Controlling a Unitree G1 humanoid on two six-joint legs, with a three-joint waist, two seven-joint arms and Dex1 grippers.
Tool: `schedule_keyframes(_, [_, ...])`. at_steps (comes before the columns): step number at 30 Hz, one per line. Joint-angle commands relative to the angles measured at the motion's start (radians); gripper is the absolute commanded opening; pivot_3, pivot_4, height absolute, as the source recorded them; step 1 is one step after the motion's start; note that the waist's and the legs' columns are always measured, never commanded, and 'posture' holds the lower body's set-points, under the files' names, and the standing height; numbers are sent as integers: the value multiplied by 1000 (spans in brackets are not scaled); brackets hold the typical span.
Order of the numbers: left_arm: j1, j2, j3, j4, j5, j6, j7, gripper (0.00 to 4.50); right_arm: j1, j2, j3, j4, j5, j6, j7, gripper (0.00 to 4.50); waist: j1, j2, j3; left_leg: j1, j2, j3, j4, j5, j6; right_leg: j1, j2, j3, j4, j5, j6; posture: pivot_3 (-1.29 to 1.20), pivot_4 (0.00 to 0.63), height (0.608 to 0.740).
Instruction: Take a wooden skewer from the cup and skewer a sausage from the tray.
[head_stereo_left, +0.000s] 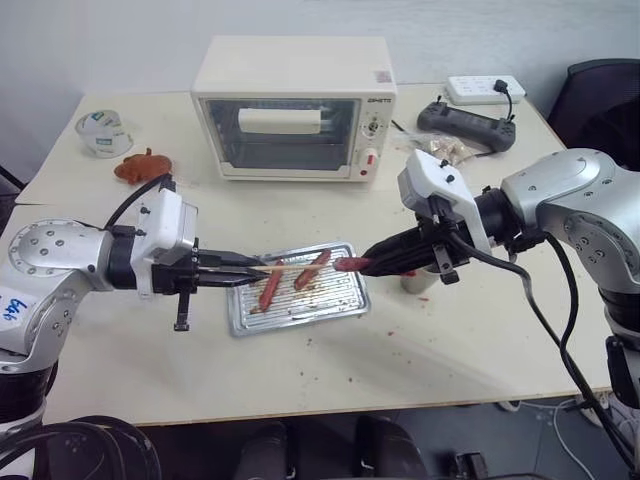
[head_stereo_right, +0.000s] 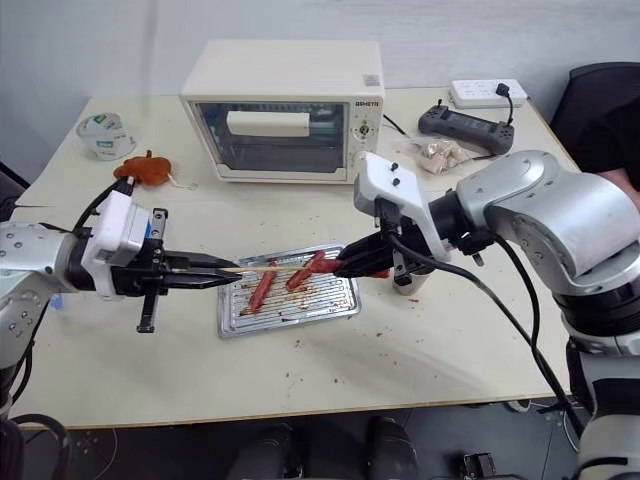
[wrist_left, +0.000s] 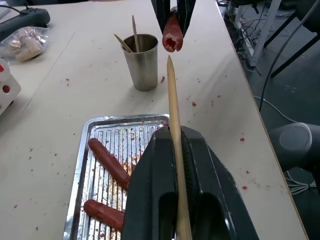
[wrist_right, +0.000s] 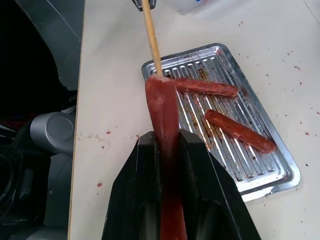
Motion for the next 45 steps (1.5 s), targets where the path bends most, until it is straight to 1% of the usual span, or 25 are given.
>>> schedule_keyframes(1, [-24, 15, 25, -10, -1, -15, -5, 0, -1, -14, -39, -19, 5, -20, 1, 204, 0, 0, 0, 0, 0, 0, 0, 0, 0, 0, 0, 0, 0, 0, 0, 0, 150, 740])
schedule_keyframes(20, [-44, -11, -4, -16, 6, -19, -1, 0, -23, 13, -31, -10, 9, -17, -15, 204, 0, 0, 0, 0, 0, 0, 0, 0, 0, 0, 0, 0, 0, 0, 0, 0, 150, 740])
schedule_keyframes(30, [-87, -35, -44, 10, 26, -34, -3, 0, -33, 25, -23, -35, 18, -26, -6, 204, 1, 0, 0, 0, 0, 0, 0, 0, 0, 0, 0, 0, 1, 0, 0, 0, 150, 740])
schedule_keyframes(37, [-159, -104, -148, 42, 77, -63, -14, 0, -51, 49, 33, -34, -36, -100, 24, 204, 2, 0, 0, 0, -1, 0, 1, 0, 0, 0, 1, 1, 1, 0, 0, 0, 150, 740])
schedule_keyframes(41, [-171, -130, -171, 59, 105, -77, -18, 0, -56, 57, 42, -31, -57, -112, 40, 204, 1, 0, 0, 0, -1, 1, 1, 0, 0, 0, 2, 1, 1, 0, 0, 0, 150, 740])
schedule_keyframes(45, [-151, -141, -174, 57, 134, -103, -18, 0, -53, 63, 39, -32, -73, -113, 44, 204, 0, 0, 0, 0, -1, 1, 1, 0, 0, 0, 2, 1, 1, 0, 0, 0, 150, 740])
